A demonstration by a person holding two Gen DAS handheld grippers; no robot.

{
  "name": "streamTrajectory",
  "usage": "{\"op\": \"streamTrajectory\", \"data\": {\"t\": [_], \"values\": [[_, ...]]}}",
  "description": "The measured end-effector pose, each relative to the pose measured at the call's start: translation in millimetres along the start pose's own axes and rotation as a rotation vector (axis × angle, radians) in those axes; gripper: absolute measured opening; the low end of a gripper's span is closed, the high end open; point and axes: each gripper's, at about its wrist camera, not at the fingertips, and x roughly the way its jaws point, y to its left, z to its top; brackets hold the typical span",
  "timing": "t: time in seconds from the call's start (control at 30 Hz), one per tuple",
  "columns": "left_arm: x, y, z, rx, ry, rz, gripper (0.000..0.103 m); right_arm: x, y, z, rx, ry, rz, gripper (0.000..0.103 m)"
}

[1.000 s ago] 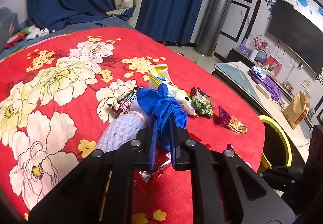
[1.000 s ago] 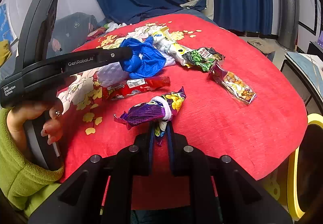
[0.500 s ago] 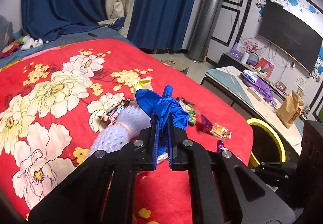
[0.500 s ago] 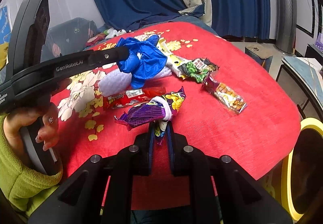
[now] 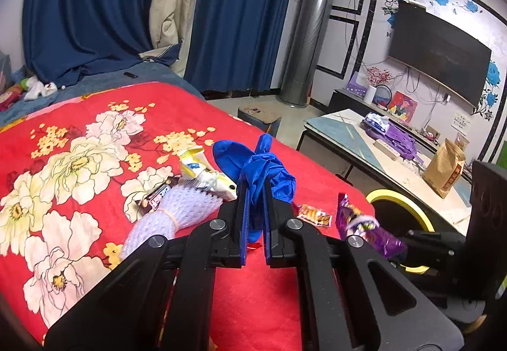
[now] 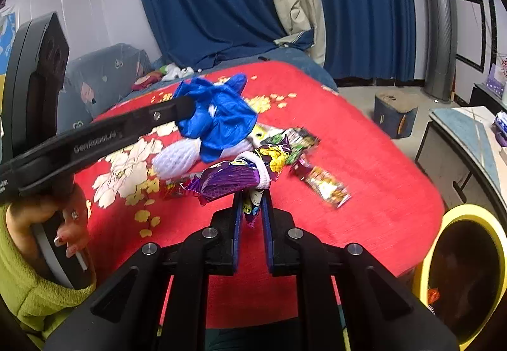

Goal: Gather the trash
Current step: 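Lift and carry the purple wrapper and blue glove over the trash bin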

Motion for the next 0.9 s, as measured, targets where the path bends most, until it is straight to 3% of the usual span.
{"op": "streamTrajectory", "data": {"t": [0.9], "values": [[9.9, -66.5, -3.5, 0.097, -0.001, -0.139, 0.003, -59.5, -82.0, 8.8, 0.123, -0.13, -0.154, 0.012]]}}
